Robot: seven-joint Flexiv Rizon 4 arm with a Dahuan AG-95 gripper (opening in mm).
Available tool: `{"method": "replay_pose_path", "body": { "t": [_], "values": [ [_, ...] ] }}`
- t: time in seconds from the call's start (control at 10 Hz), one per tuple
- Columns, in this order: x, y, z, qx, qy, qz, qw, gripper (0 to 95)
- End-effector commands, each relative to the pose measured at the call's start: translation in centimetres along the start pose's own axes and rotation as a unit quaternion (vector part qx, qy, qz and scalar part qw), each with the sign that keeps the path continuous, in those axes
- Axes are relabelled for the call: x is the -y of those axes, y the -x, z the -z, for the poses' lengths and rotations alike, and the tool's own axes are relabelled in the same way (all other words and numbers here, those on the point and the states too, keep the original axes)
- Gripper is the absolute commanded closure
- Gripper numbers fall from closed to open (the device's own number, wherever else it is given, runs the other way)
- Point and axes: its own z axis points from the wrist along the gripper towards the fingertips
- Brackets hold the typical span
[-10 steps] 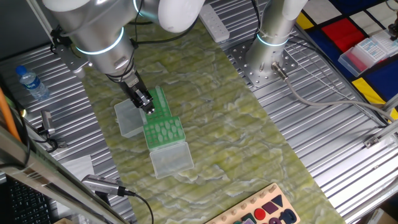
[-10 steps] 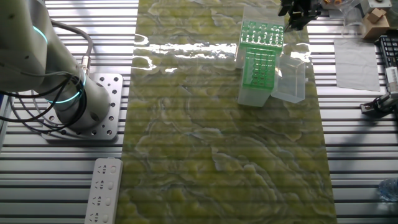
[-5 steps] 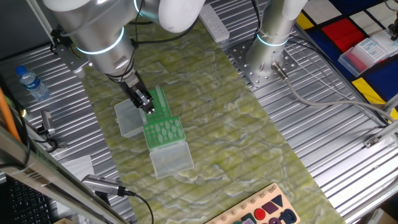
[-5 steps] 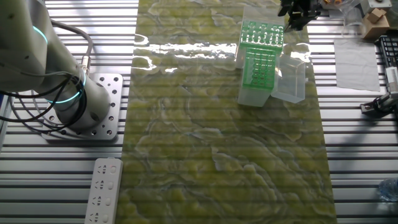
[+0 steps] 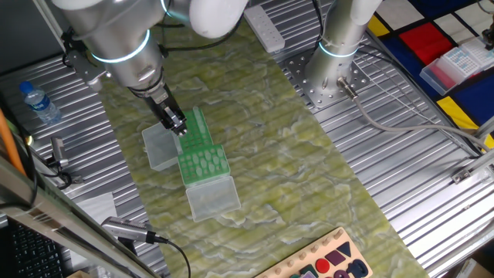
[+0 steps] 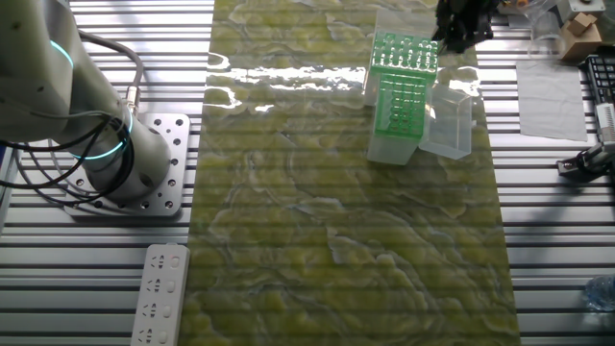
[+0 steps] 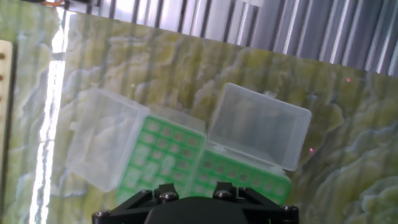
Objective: Transfer all large pipette tips from one holder to another
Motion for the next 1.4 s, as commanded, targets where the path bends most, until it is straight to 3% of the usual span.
{"method": "replay_pose_path", "body": {
  "t": [0.1, 0.4, 0.5, 1.0, 1.4],
  "values": [
    [-1.4, 1.1, -1.8, 0.000, 0.000, -0.044, 0.9990, 95.0],
    [-3.0, 1.6, -4.4, 0.008, -0.001, -0.066, 0.9978, 95.0],
    [-3.3, 1.5, -5.1, 0.012, -0.001, -0.067, 0.9977, 76.0],
    [-3.1, 1.4, -6.8, 0.025, -0.003, -0.064, 0.9977, 76.0],
    [-3.3, 1.2, -7.3, 0.029, -0.004, -0.068, 0.9973, 76.0]
  ]
}}
